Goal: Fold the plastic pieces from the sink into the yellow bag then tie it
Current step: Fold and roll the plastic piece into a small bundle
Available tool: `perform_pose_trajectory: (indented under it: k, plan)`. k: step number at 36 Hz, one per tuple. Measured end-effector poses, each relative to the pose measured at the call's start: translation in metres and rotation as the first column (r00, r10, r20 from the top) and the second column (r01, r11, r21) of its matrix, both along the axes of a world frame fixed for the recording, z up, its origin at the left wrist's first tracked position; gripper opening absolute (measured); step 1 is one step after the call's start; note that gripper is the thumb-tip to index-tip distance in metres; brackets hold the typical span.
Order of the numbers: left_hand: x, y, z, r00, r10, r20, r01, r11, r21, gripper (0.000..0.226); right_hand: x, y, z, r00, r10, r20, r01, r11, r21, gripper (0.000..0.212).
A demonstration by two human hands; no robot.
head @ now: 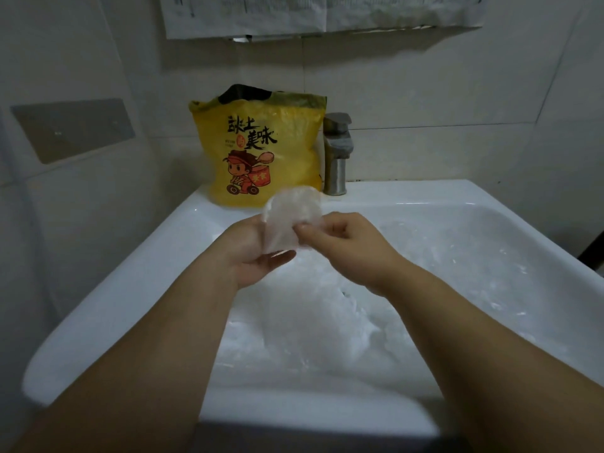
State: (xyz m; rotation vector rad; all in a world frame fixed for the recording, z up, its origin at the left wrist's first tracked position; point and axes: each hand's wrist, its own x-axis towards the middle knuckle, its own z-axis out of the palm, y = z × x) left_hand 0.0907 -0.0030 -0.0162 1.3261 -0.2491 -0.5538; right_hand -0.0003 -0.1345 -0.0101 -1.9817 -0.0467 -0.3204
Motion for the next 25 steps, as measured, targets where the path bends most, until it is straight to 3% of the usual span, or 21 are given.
perform_pose_trajectory:
  k: [8, 15, 19, 21, 25]
  plan:
    - [-0.009, -0.004, 0.003, 0.988, -0.096, 0.121, 0.105, 0.992, -0.072, 0.045, 0.008, -0.002, -0.002, 0.988, -0.151, -0.033, 0.153, 0.985, 0.081, 0.057]
    - [-0.015, -0.004, 0.005, 0.966, -0.187, 0.179, 0.2, 0.978, -0.057, 0.039, 0.008, -0.007, -0.005, 0.977, -0.211, -0.039, 0.214, 0.973, 0.087, 0.046]
    - [-0.02, 0.0, 0.008, 0.926, -0.302, 0.226, 0.323, 0.945, -0.061, 0.041, 0.01, -0.009, -0.007, 0.975, -0.223, -0.022, 0.221, 0.974, -0.053, 0.042]
    - [-0.023, -0.003, 0.008, 0.927, -0.272, 0.26, 0.282, 0.959, -0.001, 0.042, 0.009, -0.008, -0.008, 0.977, -0.211, 0.003, 0.209, 0.967, -0.147, 0.044]
    - [-0.017, -0.01, 0.0, 0.94, -0.043, 0.34, -0.009, 0.989, 0.148, 0.039, 0.01, -0.008, -0.01, 0.964, -0.248, 0.091, 0.265, 0.905, -0.332, 0.037]
